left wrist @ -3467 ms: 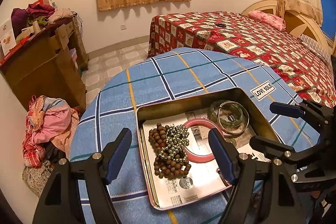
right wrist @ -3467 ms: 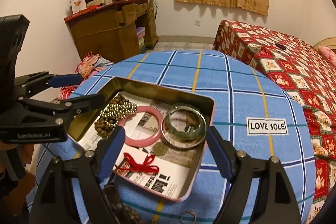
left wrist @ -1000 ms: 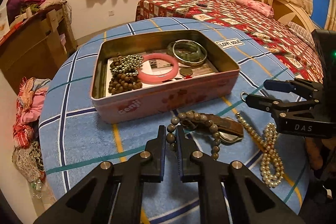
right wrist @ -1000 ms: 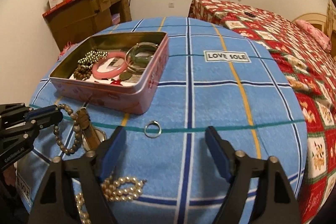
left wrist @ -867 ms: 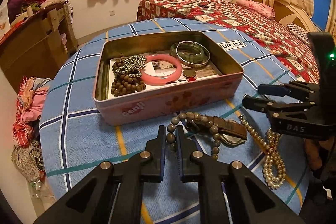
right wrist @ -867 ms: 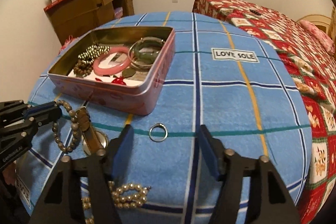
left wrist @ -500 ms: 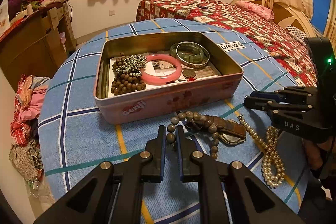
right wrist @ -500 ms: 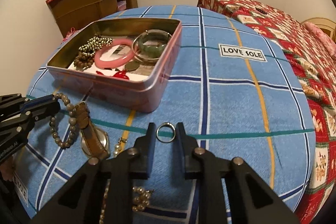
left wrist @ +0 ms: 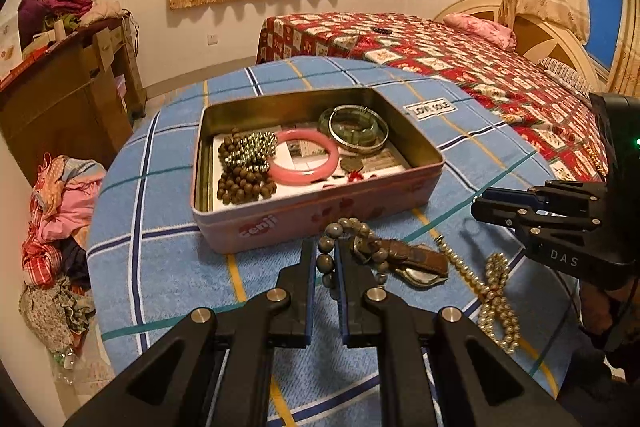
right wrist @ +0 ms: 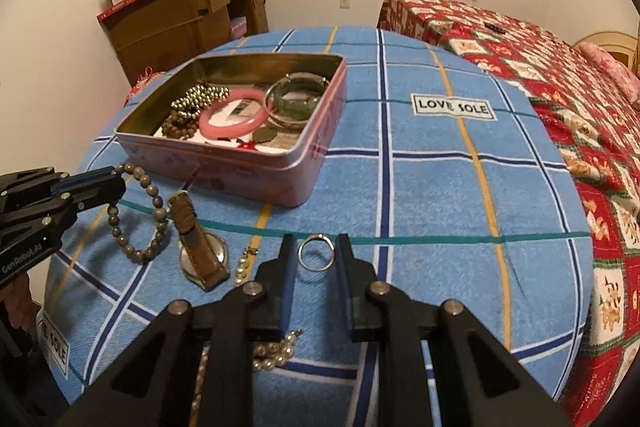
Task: Organize jewelry
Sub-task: 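Carry the bead bracelet and silver ring with both tools over the tin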
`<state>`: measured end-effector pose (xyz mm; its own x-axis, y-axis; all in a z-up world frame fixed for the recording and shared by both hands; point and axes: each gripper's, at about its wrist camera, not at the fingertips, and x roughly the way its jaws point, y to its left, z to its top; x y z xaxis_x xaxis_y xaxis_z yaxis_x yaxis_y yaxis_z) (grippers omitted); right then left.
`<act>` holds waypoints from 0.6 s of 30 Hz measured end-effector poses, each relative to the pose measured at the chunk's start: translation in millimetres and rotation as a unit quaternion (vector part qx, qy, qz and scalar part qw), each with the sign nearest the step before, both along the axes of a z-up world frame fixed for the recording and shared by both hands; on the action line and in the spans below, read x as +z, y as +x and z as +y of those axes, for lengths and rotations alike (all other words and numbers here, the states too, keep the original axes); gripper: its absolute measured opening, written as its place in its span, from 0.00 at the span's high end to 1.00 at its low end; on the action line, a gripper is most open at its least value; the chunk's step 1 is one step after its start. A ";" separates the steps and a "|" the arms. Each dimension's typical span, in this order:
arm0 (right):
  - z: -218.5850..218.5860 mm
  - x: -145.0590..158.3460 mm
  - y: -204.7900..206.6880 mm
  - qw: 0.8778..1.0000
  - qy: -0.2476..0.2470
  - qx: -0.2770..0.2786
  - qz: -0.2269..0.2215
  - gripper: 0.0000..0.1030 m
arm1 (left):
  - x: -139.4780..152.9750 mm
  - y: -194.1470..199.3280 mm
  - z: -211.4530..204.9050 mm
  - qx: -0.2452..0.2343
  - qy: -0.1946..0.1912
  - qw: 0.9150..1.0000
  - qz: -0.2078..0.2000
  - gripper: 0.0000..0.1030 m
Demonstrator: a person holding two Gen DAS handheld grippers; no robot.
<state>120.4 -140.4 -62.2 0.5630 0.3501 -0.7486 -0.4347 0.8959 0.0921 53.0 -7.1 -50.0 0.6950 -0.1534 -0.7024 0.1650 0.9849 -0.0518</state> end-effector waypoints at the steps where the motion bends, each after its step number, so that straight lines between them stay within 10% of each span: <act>1: -0.5 1.5 -0.9 1.000 0.001 0.000 -0.002 0.79 | 2.7 -0.9 -0.6 -0.001 0.000 1.000 -0.003 0.92; 18: 1.5 25.5 -8.9 0.999 0.018 0.005 -0.032 0.79 | 22.9 -7.1 -2.7 -0.001 0.000 1.000 -0.028 0.92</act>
